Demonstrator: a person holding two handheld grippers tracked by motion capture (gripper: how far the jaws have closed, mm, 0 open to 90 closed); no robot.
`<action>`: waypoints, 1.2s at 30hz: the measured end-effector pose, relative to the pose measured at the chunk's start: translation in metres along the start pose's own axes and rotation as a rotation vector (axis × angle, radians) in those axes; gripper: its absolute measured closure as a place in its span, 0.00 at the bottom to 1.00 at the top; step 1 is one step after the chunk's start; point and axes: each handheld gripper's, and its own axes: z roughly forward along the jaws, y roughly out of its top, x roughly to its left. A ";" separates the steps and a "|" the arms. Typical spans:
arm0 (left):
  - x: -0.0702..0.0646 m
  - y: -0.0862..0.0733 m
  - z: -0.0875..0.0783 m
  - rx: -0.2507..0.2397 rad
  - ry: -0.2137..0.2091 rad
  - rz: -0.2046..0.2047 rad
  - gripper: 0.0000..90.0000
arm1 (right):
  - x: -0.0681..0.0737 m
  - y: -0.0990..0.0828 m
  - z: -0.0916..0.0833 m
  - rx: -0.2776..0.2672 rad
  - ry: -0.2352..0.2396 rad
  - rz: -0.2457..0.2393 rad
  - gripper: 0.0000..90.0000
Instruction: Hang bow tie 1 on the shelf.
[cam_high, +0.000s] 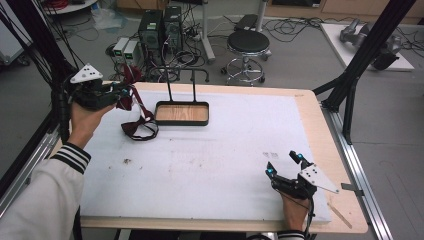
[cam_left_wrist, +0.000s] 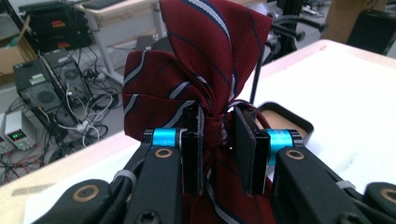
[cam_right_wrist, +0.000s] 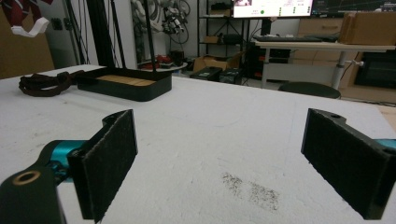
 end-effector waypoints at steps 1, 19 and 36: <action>0.001 0.002 0.001 0.000 0.002 0.001 0.82 | 0.000 0.000 0.000 0.000 0.000 0.000 0.11; 0.008 0.031 0.038 0.034 0.034 0.009 0.82 | 0.000 0.000 0.000 0.002 -0.001 0.006 0.11; 0.011 0.053 0.063 0.047 0.071 0.005 0.82 | 0.000 0.000 0.000 0.003 -0.005 0.010 0.11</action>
